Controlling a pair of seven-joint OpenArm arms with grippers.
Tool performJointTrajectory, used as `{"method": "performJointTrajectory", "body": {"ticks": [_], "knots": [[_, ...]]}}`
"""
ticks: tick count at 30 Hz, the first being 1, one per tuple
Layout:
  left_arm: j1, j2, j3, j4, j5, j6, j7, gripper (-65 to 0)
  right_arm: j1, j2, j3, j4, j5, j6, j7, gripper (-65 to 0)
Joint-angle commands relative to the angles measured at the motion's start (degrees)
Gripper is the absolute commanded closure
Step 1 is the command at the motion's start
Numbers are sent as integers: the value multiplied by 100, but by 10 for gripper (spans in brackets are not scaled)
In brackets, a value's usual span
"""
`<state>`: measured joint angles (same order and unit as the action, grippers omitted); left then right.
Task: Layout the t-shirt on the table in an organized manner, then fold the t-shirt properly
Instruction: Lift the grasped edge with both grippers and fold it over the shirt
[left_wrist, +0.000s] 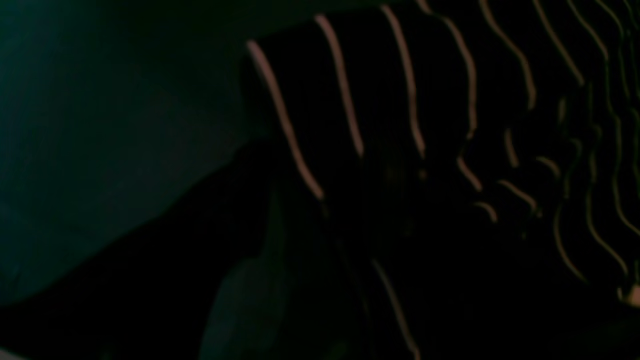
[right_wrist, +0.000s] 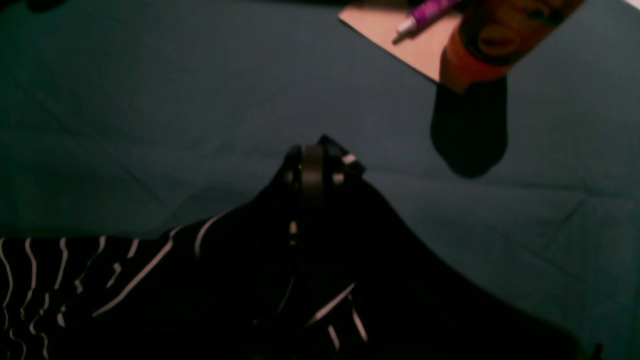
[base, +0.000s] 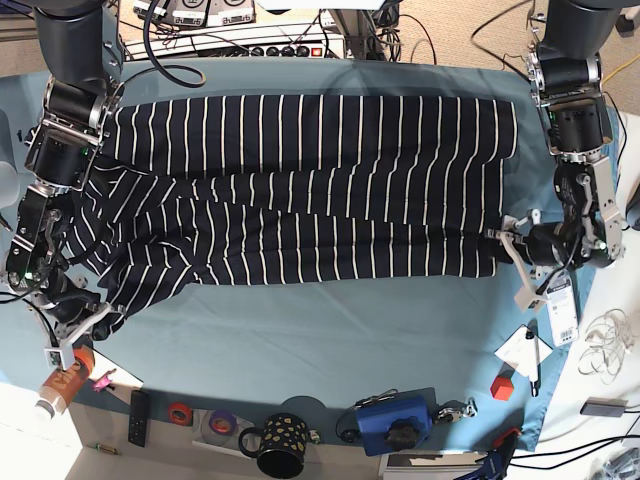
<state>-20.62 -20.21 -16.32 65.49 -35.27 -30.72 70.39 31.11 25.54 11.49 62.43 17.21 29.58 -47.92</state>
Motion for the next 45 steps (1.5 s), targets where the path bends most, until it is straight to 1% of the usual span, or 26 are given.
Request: {"method": "performJointTrajectory", "body": {"ticks": [1,4,6,7,9,12,13,15,17,21,22,24,25,27,30,32,33,36,39,41,45], "knots": [[-81,-63,-9,-39,50,7,96,-301,190,96,20,83,72,-2,144,0],[-85,-63,-9,-76,-17,7,179,-301,190,96,20,83,72,-2,140,0],[-105,-83,-9,-76,-380,2,258,-298,190,98,20,83,72,-2,136,0],[-118,-94,-9,-76,-579,-17,299,-281,188,96,20,83,72,-2,131,0],[-140,-94,-9,-72,-861,-20,332,-211,190,98,20,83,70,-2,111,0],[-144,-94,-9,-72,-1139,-22,328,-46,190,98,20,83,72,-2,94,0],[-144,-94,-9,-72,-1207,-39,323,0,188,96,20,83,70,-2,92,0],[-144,-94,-9,-72,-1237,-37,223,0,190,98,20,83,70,-2,94,0],[-144,-125,-9,-72,-1235,-35,-4,0,190,96,20,83,70,-2,96,0],[-164,-299,-9,-72,-1182,-37,-822,0,190,96,20,83,70,-2,127,0],[-199,-361,-9,-72,-1051,-37,-1027,0,190,98,20,83,70,-2,133,0],[-319,-468,-9,-72,-494,-13,-1338,0,190,98,20,83,68,-2,153,0],[-380,-518,-9,-72,-273,92,-1438,0,190,98,20,83,66,-2,160,0],[-466,-588,-9,-72,-155,234,-1493,0,188,96,20,83,48,-4,212,0],[-494,-549,-7,-72,-157,221,-1484,0,190,96,20,83,-168,-7,457,0],[-490,-516,-7,-72,-157,223,-1484,0,190,96,20,81,-442,-63,695,0],[-490,-505,-7,-72,-155,223,-1488,0,192,98,22,81,-608,-142,841,0],[-492,-507,-7,-72,-155,225,-1499,0,192,101,22,81,-1084,-549,1298,0],[-492,-511,-7,-72,-138,223,-1499,0,197,101,22,81,-1434,-826,1696,0],[-492,-522,-7,-72,-48,223,-1578,0,210,98,22,74,-1473,-850,1904,0],[-492,-551,-9,-72,190,227,-1958,0,240,79,20,66,-1469,-846,2129,0]]}}
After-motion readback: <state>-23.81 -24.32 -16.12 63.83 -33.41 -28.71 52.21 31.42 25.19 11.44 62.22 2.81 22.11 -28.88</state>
